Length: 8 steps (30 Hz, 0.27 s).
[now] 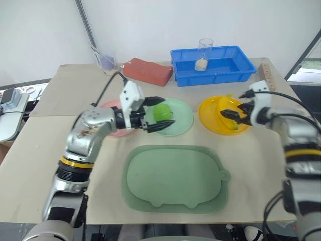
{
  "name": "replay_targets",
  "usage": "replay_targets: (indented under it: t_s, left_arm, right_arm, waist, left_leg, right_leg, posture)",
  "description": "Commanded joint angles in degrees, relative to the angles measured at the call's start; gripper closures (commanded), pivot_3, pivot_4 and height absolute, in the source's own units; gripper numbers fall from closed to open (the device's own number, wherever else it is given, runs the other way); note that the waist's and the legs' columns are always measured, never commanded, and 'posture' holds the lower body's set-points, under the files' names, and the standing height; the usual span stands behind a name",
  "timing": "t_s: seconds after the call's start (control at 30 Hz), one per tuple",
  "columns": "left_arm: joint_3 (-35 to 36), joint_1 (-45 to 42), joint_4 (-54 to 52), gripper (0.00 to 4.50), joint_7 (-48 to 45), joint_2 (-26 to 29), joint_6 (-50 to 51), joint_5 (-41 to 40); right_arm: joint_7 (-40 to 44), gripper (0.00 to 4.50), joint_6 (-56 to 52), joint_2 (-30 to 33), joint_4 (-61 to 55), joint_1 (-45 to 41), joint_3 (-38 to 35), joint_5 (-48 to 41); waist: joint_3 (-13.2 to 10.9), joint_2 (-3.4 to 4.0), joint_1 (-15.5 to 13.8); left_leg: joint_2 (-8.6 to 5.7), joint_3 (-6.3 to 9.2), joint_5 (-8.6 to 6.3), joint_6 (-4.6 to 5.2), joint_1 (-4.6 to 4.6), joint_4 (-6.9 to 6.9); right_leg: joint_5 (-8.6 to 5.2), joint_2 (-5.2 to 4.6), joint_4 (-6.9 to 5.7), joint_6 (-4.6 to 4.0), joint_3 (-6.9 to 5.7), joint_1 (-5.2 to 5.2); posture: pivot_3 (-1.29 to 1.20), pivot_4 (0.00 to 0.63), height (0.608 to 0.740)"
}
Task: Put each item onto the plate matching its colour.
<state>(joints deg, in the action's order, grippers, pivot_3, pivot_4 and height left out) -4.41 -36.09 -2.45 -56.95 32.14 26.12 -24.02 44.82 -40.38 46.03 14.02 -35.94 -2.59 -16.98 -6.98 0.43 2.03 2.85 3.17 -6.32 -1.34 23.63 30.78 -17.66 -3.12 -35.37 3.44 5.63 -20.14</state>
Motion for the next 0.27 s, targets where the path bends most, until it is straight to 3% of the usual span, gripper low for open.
replay_targets:
  t_s: [0.03, 0.13, 0.27]
  left_arm:
    - [3.86, -0.69, 1.74, 0.0, -2.61, 6.13, -0.28, 0.87]
    - [6.58, 0.47, 3.27, 0.0, -4.37, 11.22, -0.27, 0.9]
    - [8.31, 2.0, 5.03, 0.0, -5.42, 15.1, -1.9, 1.88]
  right_arm:
    - [7.07, 0.03, -4.84, 6.03, -20.11, 9.03, -8.55, -8.55]
    - [12.0, 0.03, -7.75, 9.84, -30.06, 17.0, -15.73, -15.37]
    - [11.52, 0.03, -9.97, 11.43, -34.52, 20.13, -19.59, -18.81]
  waist:
    - [-0.01, -0.02, 0.26]
    - [-0.05, -0.07, 0.69]
    - [-0.07, -0.12, 0.91]
  left_leg:
    - [0.0, 0.0, 0.0, 0.0, -0.03, -0.01]
    - [0.01, -0.05, -0.01, -0.01, -0.16, 0.01]
    - [0.03, -0.09, -0.38, -0.58, -0.5, 0.0]
  right_leg:
    - [-0.03, -0.01, 0.02, -0.01, 0.02, 0.03]
    - [-0.06, -0.05, 0.04, -0.03, 0.04, 0.12]
    - [-0.27, -0.12, 0.03, -0.58, 0.05, -0.03]
  posture:
    - [0.0, 0.15, 0.74]
    - [0.0, 0.15, 0.74]
    - [0.0, 0.15, 0.74]
